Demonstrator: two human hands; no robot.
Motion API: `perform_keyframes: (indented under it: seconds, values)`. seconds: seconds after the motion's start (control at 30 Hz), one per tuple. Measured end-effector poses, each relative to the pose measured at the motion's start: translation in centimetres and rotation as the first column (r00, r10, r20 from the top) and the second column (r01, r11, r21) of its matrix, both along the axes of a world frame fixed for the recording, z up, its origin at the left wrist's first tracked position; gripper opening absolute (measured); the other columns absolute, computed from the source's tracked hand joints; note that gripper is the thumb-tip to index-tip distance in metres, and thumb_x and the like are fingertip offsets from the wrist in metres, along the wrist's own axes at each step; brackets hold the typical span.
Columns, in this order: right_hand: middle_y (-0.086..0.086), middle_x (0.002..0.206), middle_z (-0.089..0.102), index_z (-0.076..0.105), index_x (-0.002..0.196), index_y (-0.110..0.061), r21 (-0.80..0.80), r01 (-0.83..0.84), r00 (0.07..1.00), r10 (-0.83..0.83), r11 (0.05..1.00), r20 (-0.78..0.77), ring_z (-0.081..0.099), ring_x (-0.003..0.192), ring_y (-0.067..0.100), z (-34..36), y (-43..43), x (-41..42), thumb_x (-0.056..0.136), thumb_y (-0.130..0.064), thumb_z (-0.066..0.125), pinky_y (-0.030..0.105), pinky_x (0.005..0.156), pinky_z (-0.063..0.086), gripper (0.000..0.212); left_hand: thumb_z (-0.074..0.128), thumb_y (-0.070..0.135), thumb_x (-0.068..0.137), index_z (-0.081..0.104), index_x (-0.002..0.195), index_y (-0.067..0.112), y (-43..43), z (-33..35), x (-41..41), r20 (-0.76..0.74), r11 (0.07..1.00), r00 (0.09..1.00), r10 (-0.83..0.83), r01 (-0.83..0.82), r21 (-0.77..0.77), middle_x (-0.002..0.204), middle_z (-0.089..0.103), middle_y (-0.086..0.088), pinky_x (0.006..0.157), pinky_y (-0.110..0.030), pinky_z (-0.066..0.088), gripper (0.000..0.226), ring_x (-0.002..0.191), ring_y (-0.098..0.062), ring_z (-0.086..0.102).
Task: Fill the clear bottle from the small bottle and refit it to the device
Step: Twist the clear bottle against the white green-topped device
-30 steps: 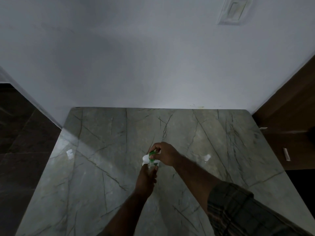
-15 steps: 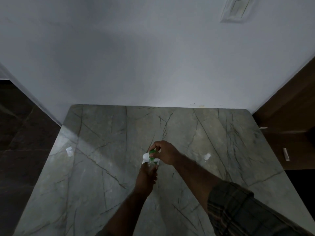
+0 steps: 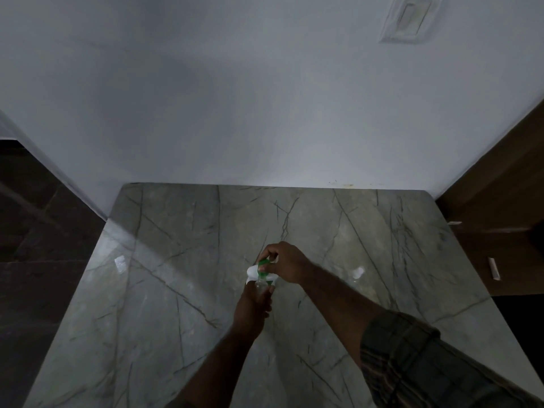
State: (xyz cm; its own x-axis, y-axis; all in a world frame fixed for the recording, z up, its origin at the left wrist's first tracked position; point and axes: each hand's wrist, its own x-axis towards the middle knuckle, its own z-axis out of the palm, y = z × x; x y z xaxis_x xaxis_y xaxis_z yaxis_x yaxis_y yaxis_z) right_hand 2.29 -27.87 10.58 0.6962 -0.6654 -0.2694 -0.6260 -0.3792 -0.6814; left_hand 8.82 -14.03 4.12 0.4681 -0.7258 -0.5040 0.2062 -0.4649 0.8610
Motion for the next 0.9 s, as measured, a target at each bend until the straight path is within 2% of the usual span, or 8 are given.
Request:
perform_keyframes:
  seconds: [0.07,0.2,0.27,0.37,0.5,0.6,0.7,0.9]
  values:
    - [0.0,0.106,0.067,0.074,0.097,-0.023,-0.006,-0.008,1.0,0.008,1.0,-0.005,0.06,0.098,0.015,0.4,-0.3,0.1,0.075,-0.032,0.079,0.038,0.09,0.051,0.024,0.058,0.033,0.095,0.058,0.106,0.018,-0.3,0.3,0.0,0.042,0.999,0.999,-0.028,0.029,-0.027,0.076,0.063,-0.003,0.05,-0.016,0.047,0.018,0.057,-0.005,0.057]
    - [0.0,0.105,0.067,0.072,0.095,-0.022,0.004,-0.013,1.0,0.013,1.0,-0.006,0.06,0.097,0.015,0.0,-0.1,-0.1,0.077,-0.031,0.078,0.04,0.09,0.052,0.021,0.054,0.027,0.098,0.061,0.103,0.014,-0.2,-0.5,0.1,-0.021,1.0,1.0,0.015,-0.015,-0.001,0.076,0.064,-0.006,0.05,-0.02,0.048,0.016,0.059,-0.01,0.058]
    - [-0.002,0.105,0.067,0.071,0.095,-0.024,0.017,-0.001,1.0,0.001,1.0,-0.015,0.061,0.097,0.015,-0.4,0.1,-0.2,0.077,-0.033,0.077,0.041,0.09,0.052,0.02,0.052,0.024,0.1,0.063,0.099,0.012,0.1,-0.9,-0.1,-0.048,1.0,0.999,0.023,-0.023,0.008,0.075,0.065,-0.006,0.048,-0.017,0.048,0.017,0.055,-0.008,0.059]
    - [-0.004,0.104,0.065,0.072,0.094,-0.025,0.005,-0.012,1.0,0.012,1.0,-0.02,0.059,0.096,0.012,-0.3,-0.1,-0.1,0.075,-0.034,0.079,0.038,0.089,0.052,0.022,0.055,0.024,0.098,0.062,0.097,0.015,0.2,-0.6,-0.1,0.026,1.0,1.0,0.0,0.0,-0.022,0.076,0.066,-0.005,0.051,-0.016,0.049,0.011,0.057,-0.007,0.061]
    - [-0.013,0.09,0.059,0.074,0.094,-0.021,-0.029,-0.035,0.999,0.035,0.999,0.013,0.051,0.081,0.001,0.2,-0.6,0.1,0.074,-0.031,0.081,0.025,0.077,0.044,0.023,0.055,0.027,0.098,0.059,0.104,0.018,-0.1,0.0,0.0,0.136,0.997,0.989,-0.061,0.067,-0.04,0.083,0.068,-0.005,0.061,-0.024,0.052,0.011,0.069,-0.014,0.063]
    - [-0.013,0.092,0.061,0.072,0.091,-0.026,-0.015,-0.006,1.0,0.007,1.0,0.016,0.054,0.081,0.001,-0.3,-0.2,-0.1,0.076,-0.032,0.079,0.027,0.077,0.047,0.018,0.054,0.024,0.099,0.062,0.1,0.014,0.0,0.0,0.0,0.058,0.999,0.998,-0.03,0.032,-0.038,0.079,0.066,-0.004,0.054,-0.018,0.05,0.013,0.064,-0.011,0.059]
    - [-0.006,0.099,0.066,0.07,0.09,-0.029,-0.004,0.004,1.0,-0.004,1.0,-0.001,0.058,0.089,0.008,-0.9,0.0,-0.3,0.075,-0.034,0.079,0.034,0.084,0.053,0.017,0.051,0.021,0.1,0.062,0.099,0.012,0.1,-0.2,-0.2,-0.004,1.0,1.0,-0.01,0.01,-0.023,0.079,0.065,-0.006,0.053,-0.019,0.049,0.015,0.063,-0.013,0.058]
    - [-0.01,0.093,0.06,0.073,0.094,-0.024,-0.041,-0.035,0.999,0.036,0.999,0.014,0.051,0.085,0.006,0.1,-0.7,-0.2,0.074,-0.032,0.081,0.027,0.079,0.045,0.023,0.061,0.03,0.093,0.063,0.1,0.016,-0.3,0.7,-0.4,0.019,0.997,1.0,-0.017,0.018,-0.072,0.08,0.066,-0.006,0.061,-0.026,0.05,0.015,0.067,-0.016,0.06]
